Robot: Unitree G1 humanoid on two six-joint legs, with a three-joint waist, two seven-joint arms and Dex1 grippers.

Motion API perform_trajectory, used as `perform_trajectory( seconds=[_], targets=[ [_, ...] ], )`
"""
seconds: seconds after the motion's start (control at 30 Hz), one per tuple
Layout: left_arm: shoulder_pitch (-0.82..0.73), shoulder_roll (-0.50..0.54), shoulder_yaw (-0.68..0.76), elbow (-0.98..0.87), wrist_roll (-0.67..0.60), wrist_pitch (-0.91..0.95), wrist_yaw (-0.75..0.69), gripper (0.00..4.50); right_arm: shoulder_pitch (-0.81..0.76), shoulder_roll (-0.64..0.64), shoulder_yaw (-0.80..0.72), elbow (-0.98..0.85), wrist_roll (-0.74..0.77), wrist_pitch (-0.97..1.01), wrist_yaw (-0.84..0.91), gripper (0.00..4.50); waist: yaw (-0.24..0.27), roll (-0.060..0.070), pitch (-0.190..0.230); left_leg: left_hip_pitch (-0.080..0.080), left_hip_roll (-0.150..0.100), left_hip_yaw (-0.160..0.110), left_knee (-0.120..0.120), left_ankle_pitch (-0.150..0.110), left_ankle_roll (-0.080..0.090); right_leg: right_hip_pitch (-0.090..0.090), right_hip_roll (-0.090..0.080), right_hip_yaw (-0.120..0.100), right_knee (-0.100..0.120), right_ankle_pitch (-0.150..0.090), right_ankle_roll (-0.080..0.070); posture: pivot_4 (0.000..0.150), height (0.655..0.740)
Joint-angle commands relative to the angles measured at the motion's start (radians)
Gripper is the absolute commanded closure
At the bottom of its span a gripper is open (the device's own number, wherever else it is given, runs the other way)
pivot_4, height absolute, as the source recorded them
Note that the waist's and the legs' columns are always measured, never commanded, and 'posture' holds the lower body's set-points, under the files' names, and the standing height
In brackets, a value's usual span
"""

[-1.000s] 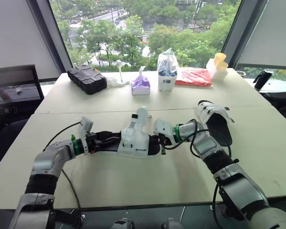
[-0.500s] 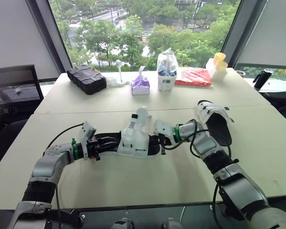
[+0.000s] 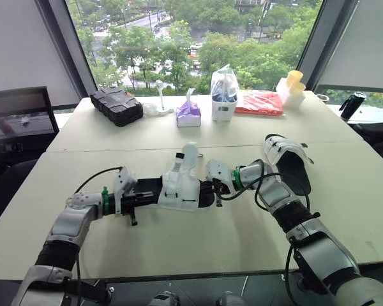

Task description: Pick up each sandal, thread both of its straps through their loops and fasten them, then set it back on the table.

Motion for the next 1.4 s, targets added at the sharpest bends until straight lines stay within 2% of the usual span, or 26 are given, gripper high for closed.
perform_trajectory(
  seconds=[0.03, 0.3, 0.53, 0.87, 1.0, 1.13, 1.23, 1.4],
  targets=[
    [-0.009, -0.012, -0.031, 0.023, 0.015, -0.014, -0.039, 4.48, 0.017, -0.009, 0.017, 0.01, -0.027, 0.009, 0.002, 4.5, 0.0, 0.0, 0.0, 0.0, 0.0, 0.0, 0.0, 0.0, 0.001, 0.0, 0.0, 0.0, 0.0, 0.0, 0.0, 0.15, 0.74],
    [0.019, 0.008, -0.024, -0.09, -0.06, 0.12, -0.115, 4.48, 0.087, -0.03, 0.0, -0.105, 0.018, 0.055, 0.037, 4.5, 0.002, 0.0, 0.0, 0.0, -0.001, 0.0, 0.0, 0.0, 0.003, 0.0, 0.0, 0.0, -0.001, 0.0, 0.0, 0.15, 0.74],
    [0.039, 0.004, -0.026, -0.155, -0.083, 0.186, -0.123, 4.48, 0.153, -0.038, 0.005, -0.239, 0.063, 0.127, 0.086, 4.5, 0.001, 0.0, 0.0, -0.001, 0.0, 0.0, 0.0, 0.0, 0.003, 0.0, -0.001, 0.0, -0.001, 0.0, 0.001, 0.15, 0.74],
    [0.124, 0.022, -0.057, -0.285, -0.098, 0.248, -0.151, 4.48, 0.142, -0.034, 0.011, -0.21, 0.044, 0.112, 0.074, 4.5, 0.002, 0.0, 0.0, -0.001, 0.0, 0.0, 0.0, 0.0, 0.003, 0.001, -0.001, 0.0, -0.002, 0.0, 0.001, 0.15, 0.74],
    [0.129, 0.09, -0.072, -0.213, -0.013, 0.152, -0.166, 4.48, 0.135, -0.031, 0.023, -0.186, 0.024, 0.09, 0.06, 4.5, 0.0, 0.0, 0.0, -0.001, 0.0, 0.0, -0.001, 0.0, 0.003, 0.0, -0.001, 0.0, -0.002, -0.001, 0.0, 0.15, 0.74],
    [0.074, 0.124, -0.049, -0.121, -0.01, 0.125, -0.166, 4.48, 0.127, -0.029, 0.027, -0.169, 0.02, 0.079, 0.055, 4.5, -0.003, 0.001, 0.0, 0.0, 0.0, 0.0, -0.001, -0.001, 0.002, 0.0, -0.001, 0.0, -0.002, -0.001, 0.0, 0.15, 0.74],
    [0.004, 0.13, -0.006, -0.063, -0.048, 0.175, -0.16, 4.48, 0.122, -0.027, 0.031, -0.157, 0.016, 0.07, 0.052, 4.5, -0.003, 0.0, 0.0, 0.001, 0.001, 0.0, -0.001, -0.001, 0.002, 0.0, 0.0, -0.001, -0.001, -0.001, -0.001, 0.15, 0.74],
    [-0.105, 0.133, 0.051, -0.03, -0.153, 0.373, -0.163, 4.48, 0.117, -0.028, 0.034, -0.146, 0.012, 0.061, 0.052, 4.5, -0.003, 0.0, 0.0, 0.0, 0.001, 0.0, 0.0, 0.0, 0.003, -0.001, 0.0, -0.001, -0.001, 0.0, 0.0, 0.15, 0.74]
  ],
)
